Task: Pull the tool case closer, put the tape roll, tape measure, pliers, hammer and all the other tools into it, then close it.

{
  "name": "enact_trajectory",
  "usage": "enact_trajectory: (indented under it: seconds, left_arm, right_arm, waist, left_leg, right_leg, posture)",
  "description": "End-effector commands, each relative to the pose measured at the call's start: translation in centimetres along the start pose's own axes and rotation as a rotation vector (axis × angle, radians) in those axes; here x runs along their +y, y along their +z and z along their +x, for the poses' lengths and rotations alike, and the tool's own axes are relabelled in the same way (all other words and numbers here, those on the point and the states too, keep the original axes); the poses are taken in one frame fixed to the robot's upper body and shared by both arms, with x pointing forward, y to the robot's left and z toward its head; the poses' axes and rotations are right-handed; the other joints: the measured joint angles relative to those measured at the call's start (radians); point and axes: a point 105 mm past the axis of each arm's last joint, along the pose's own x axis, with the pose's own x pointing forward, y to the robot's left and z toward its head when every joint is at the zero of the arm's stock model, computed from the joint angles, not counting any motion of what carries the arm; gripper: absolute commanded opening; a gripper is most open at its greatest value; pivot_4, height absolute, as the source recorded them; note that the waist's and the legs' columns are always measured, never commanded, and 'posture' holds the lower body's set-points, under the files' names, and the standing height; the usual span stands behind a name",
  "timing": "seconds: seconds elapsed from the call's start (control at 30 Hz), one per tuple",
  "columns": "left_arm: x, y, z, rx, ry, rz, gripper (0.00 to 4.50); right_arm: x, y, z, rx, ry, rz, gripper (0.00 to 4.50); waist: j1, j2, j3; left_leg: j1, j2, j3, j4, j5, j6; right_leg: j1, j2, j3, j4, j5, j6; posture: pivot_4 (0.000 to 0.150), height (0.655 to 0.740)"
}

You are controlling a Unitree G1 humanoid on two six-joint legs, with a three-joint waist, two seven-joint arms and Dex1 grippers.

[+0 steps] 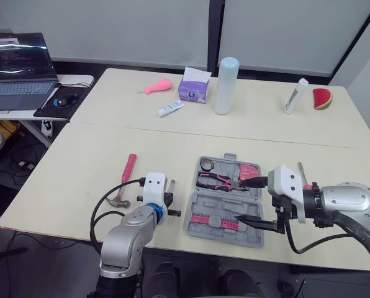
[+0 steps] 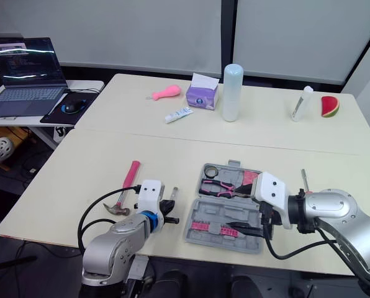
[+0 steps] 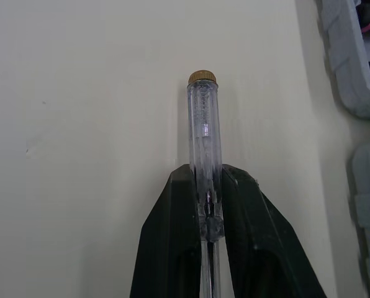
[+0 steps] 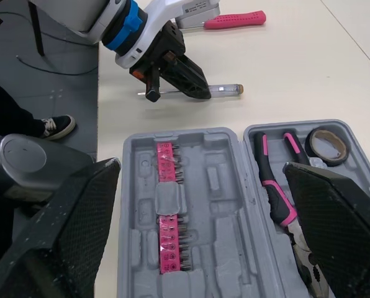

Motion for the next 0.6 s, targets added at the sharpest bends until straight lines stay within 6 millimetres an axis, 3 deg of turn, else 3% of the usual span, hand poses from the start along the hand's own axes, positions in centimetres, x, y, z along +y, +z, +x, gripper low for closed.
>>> enact_trajectory:
  seconds: [0.03,0.27,0.6]
  left_arm:
    - [-0.3,0.3,0.0,-0.017,-0.014,0.007,0.18]
    - [-0.4,-0.3,0.6,-0.002,-0.024,-0.005,0.18]
    - [-0.1,1.1,-1.3,-0.068,-0.093,-0.008,3.26]
  right_arm:
    - [0.0,0.6,-0.2,-0.007,0.01,-0.05,4.5]
    - [0.2,0.4,-0.4,-0.001,0.01,-0.048,4.5]
    - [0.0,1.0,-0.9,-0.012,-0.001,-0.068,4.5]
  waist:
    - [0.0,0.0,0.0]
    - [0.001,0.0,0.0]
    - [-0.001,0.0,0.0]
  left_leg:
    - [0.0,0.0,0.0,0.0,0.0,0.0]
    - [0.0,0.0,0.0,0.0,0.0,0.0]
    - [0.0,0.0,0.0,0.0,0.0,0.0]
  right_leg:
    - [0.0,0.0,0.0,0.0,0.0,0.0]
    - [0.0,0.0,0.0,0.0,0.0,0.0]
    - [0.0,0.0,0.0,-0.001,0.0,0.0]
  posture:
    - [0.15,0.7161]
    - [0.15,0.7161]
    - [0.15,0.7161]
